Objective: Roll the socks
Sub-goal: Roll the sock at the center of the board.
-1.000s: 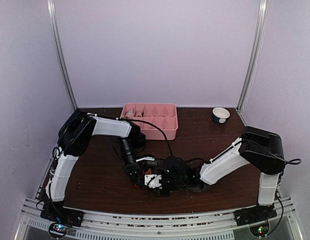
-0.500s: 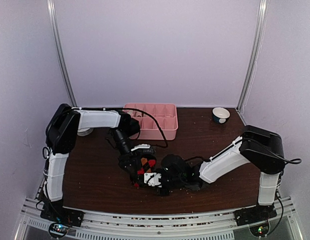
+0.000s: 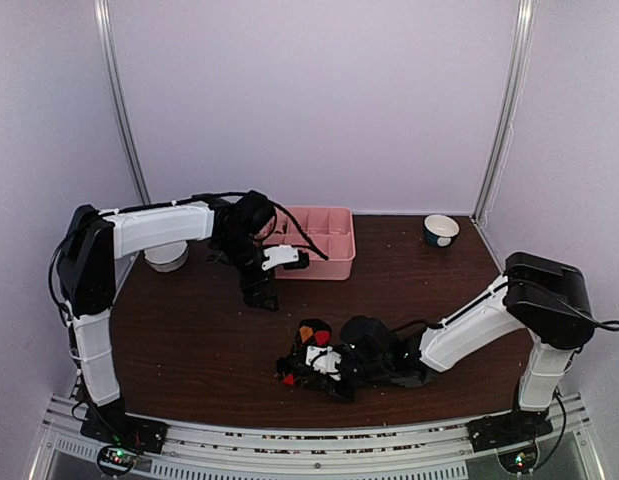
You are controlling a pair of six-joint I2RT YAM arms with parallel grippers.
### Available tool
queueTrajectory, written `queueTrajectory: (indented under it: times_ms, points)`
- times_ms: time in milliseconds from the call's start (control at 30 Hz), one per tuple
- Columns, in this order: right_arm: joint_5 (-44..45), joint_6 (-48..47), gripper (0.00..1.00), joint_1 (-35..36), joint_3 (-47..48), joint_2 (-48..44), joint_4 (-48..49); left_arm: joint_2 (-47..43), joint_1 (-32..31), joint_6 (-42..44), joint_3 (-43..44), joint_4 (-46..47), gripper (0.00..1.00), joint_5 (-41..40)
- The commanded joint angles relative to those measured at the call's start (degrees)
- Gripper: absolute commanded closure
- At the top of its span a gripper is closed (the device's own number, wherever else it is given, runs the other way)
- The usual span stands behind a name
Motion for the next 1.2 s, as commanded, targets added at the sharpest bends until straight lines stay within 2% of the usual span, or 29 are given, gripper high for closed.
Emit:
queueTrajectory:
  times_ms: [0,100,233,300,333,433,533,667,800,900,1000,1167]
  points:
    - [-4.9,6.5,1.0,0.6,2.9,5.8,-12.3,-1.9,-0.6,-4.4,2.0,8.0,0.02,-6.3]
    - [-9.3,12.2,1.0,-1.1,4.5,8.5,-12.0,-6.8,0.3,-6.5,-3.0,14.3,0.02,-11.4]
    - [-14.7,21.6,1.0,-4.3,3.0,10.7,-6.7,-14.2,0.4,-5.4,-14.7,25.7,0.02,-21.2]
    - [-15.5,24.3,1.0,-5.0,2.3,11.4,-5.6,-14.5,0.7,-7.2,-16.0,27.2,0.02,-27.9]
    - [-16.1,24.9,1.0,-5.2,2.2,11.8,-5.6,-14.2,1.4,-8.1,-15.2,25.7,0.02,-28.2]
    - [-17.2,28.0,1.0,-6.5,2.9,13.4,-7.1,-14.0,5.9,-6.1,-11.6,14.4,0.02,-10.0]
    - [-17.6,31.2,1.0,-8.1,4.1,14.1,-9.0,-15.5,5.0,-1.6,-13.1,11.2,0.02,-3.6]
    - [-18.2,37.4,1.0,-10.2,5.5,14.8,-9.7,-16.1,2.7,6.4,-16.5,3.5,0.02,10.4]
    - [-19.1,40.2,1.0,-11.1,9.5,18.5,-15.8,-19.4,-1.4,12.8,-24.8,4.0,0.09,15.3]
    - [-18.0,41.1,1.0,-11.3,10.5,20.1,-18.8,-19.9,-6.0,14.5,-26.9,2.3,0.21,15.2]
    - [-18.6,43.8,1.0,-11.5,9.5,20.7,-16.7,-18.8,-8.8,14.5,-27.4,2.9,0.31,15.4]
    - [-20.9,48.7,1.0,-11.9,7.8,21.5,-11.2,-17.7,-9.7,12.5,-29.5,9.6,0.48,12.9]
